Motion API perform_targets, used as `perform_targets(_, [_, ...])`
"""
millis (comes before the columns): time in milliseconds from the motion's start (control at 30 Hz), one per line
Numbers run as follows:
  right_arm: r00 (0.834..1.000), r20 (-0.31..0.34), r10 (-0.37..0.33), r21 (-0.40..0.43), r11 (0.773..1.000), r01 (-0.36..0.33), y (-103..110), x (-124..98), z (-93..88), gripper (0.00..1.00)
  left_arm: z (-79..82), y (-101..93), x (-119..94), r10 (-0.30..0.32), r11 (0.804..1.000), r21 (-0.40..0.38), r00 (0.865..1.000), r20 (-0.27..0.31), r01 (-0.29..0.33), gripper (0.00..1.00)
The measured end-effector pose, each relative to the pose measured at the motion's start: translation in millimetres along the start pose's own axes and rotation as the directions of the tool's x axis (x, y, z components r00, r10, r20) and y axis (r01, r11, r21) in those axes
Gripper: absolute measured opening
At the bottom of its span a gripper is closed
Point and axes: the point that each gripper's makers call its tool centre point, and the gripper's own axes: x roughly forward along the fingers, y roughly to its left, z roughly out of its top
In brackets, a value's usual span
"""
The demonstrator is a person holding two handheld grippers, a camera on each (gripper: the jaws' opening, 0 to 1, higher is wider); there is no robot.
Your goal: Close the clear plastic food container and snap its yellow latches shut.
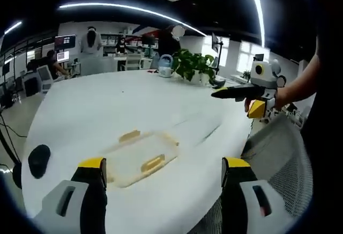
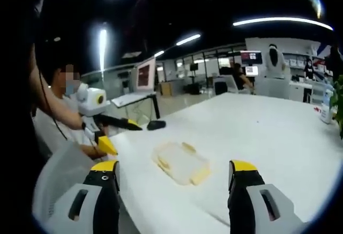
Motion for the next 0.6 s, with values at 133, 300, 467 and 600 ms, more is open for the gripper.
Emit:
perform_targets(133, [1.000, -0.020, 0.003, -0.014, 1.000, -0.003, -3.7, 7.3, -4.6, 0.83, -3.5, 9.2, 3.2, -0.004, 1.000, 0.017, 1.000, -0.021, 0.004, 0.90])
perform_targets(300, [0.999, -0.032, 0.010, -0.031, 0.999, -0.011, -6.5, 14.9, -4.0, 0.82, -8.6, 19.3, 8.3, -0.016, 0.999, 0.047, 0.998, -0.054, 0.018, 0.89])
perform_targets(467, [0.999, -0.031, 0.013, -0.039, 0.999, -0.014, -7.4, 20.7, -3.2, 0.82, -12.6, 25.5, 12.7, -0.034, 0.996, 0.076, 0.996, -0.077, 0.039, 0.89])
perform_targets(600, [0.999, -0.042, 0.019, -0.048, 0.999, -0.021, -7.8, 24.7, -4.9, 0.81, -13.8, 30.5, 14.1, -0.042, 0.995, 0.083, 0.995, -0.091, 0.050, 0.89])
